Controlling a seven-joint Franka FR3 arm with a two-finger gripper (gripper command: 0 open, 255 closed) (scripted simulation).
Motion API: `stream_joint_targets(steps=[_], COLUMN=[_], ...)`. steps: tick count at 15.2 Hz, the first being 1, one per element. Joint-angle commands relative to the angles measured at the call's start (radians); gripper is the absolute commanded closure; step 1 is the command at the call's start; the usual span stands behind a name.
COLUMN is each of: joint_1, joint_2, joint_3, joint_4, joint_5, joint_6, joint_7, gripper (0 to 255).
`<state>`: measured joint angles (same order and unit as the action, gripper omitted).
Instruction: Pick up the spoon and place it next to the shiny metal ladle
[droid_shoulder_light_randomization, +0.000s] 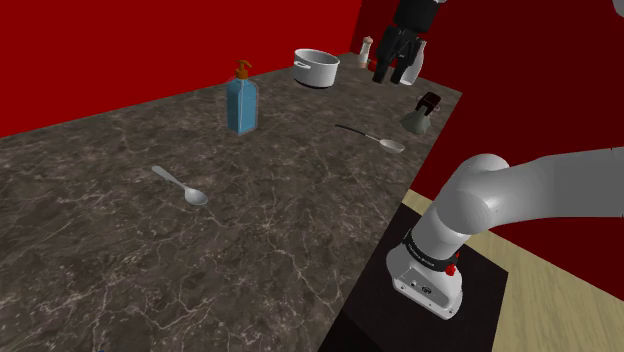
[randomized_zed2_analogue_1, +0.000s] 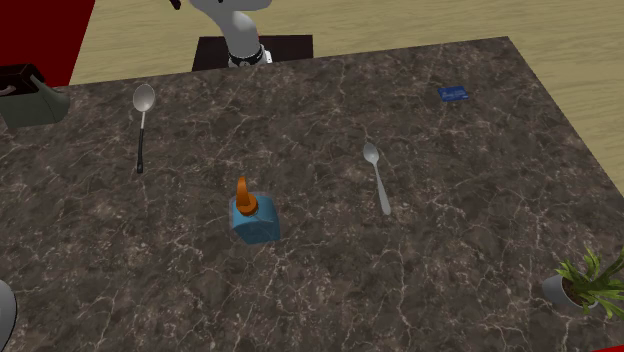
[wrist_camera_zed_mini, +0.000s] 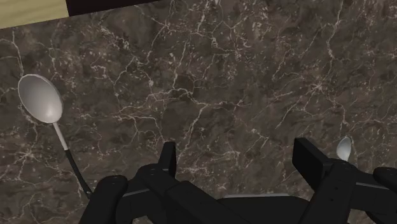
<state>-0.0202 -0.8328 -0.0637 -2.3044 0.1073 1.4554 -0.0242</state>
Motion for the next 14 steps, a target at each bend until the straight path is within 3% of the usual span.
stream_joint_targets(steps=[1,14], joint_1=[0.000,0.083], joint_2=[0.000,0.337], joint_3=[0.000,0.187], joint_4=[0.000,0.040], joint_5=[0.000,0.111], joint_6=[0.000,0.280], joint_7=[0.000,0.127], gripper=[0,0])
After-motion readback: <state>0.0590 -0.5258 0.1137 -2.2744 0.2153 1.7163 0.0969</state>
